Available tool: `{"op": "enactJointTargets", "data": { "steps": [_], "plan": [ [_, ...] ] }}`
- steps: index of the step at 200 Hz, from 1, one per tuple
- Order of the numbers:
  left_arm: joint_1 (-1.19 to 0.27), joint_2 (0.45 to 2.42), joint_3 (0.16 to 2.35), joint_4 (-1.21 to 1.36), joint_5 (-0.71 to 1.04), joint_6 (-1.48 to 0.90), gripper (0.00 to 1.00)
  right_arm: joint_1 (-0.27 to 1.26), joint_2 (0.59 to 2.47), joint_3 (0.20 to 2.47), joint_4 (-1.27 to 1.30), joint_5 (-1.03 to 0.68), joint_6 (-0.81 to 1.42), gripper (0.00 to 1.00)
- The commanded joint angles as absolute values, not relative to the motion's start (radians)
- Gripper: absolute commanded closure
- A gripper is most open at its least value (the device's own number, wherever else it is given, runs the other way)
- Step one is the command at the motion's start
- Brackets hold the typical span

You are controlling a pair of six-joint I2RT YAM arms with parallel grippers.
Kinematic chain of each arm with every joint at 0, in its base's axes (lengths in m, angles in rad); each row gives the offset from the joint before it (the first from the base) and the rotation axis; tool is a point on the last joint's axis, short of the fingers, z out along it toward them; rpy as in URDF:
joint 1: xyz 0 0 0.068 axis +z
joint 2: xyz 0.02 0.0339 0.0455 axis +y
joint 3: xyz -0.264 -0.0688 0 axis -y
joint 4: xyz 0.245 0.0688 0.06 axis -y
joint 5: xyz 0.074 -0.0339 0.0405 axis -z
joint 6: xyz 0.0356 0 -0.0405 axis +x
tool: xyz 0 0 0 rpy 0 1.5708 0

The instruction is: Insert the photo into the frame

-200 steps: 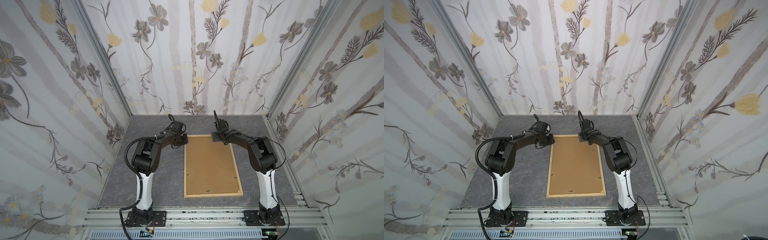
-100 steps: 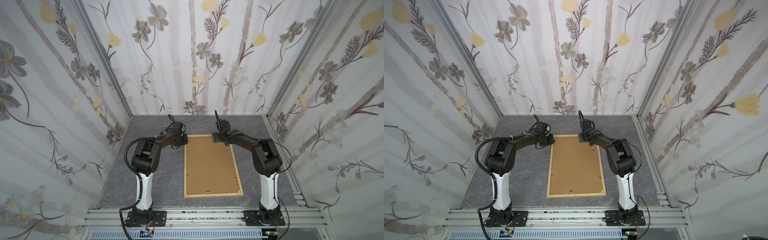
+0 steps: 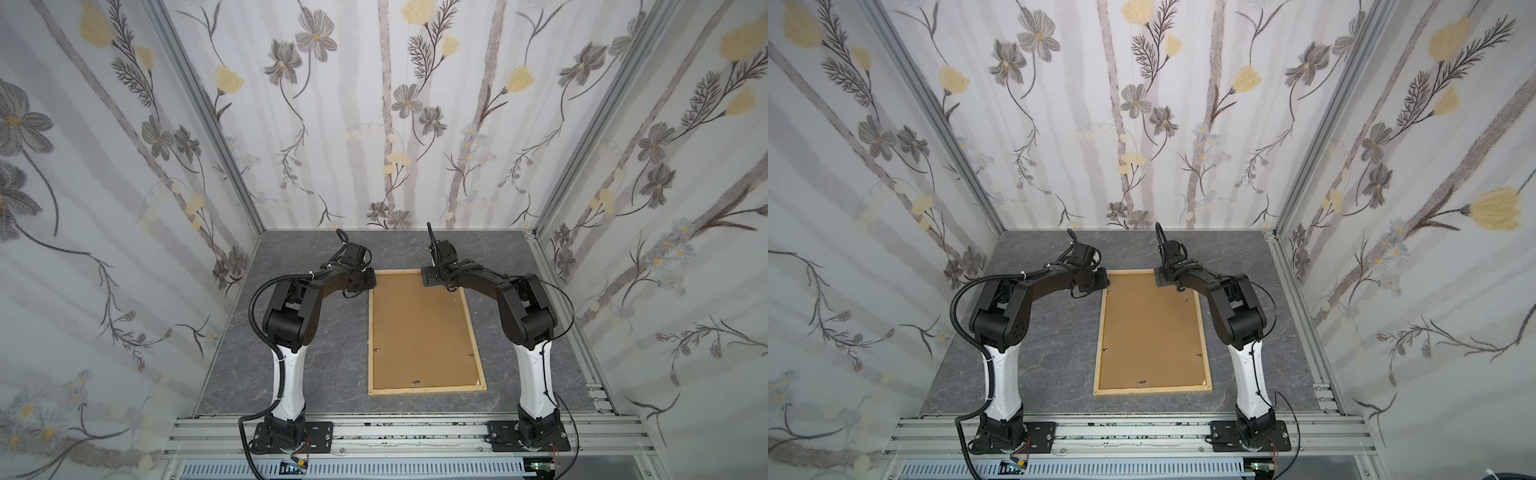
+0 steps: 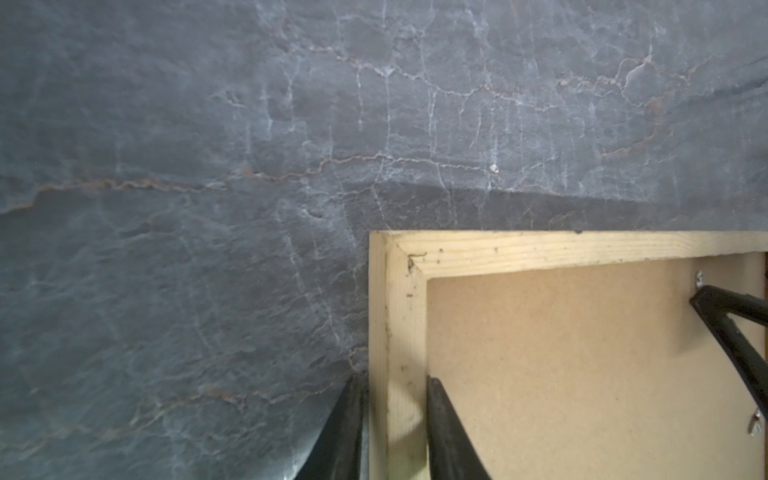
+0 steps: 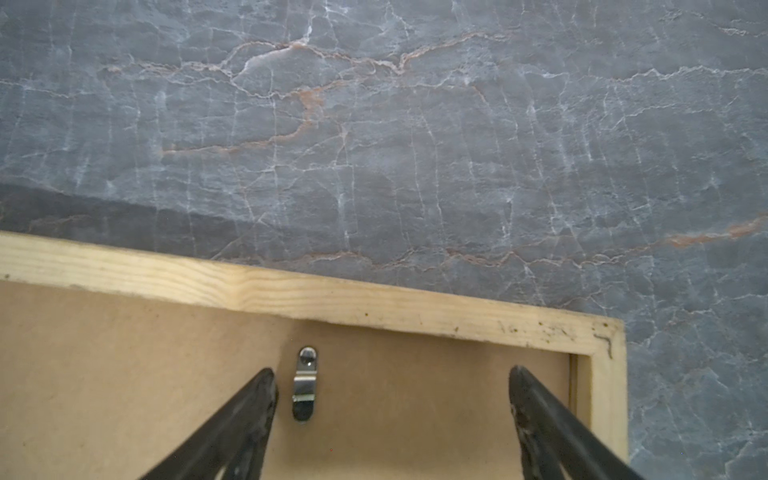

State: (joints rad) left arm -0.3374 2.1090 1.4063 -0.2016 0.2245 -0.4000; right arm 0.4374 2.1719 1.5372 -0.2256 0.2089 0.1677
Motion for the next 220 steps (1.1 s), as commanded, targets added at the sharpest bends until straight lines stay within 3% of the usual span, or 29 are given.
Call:
{"op": "enactJointTargets", "data": {
  "steps": [1,220],
  "plan": [
    [-0.335,2.116,1.396,-0.276,0.204,-0.391,0.74,0.425,2.174,1.526,-0.264,0.251,0.164,0.13],
    [-0.325,2.104,1.372,-0.26,0.227,-0.385,0.75,0.387,2.214,1.576,-0.272,0.232,0.161,0.14]
  ]
}}
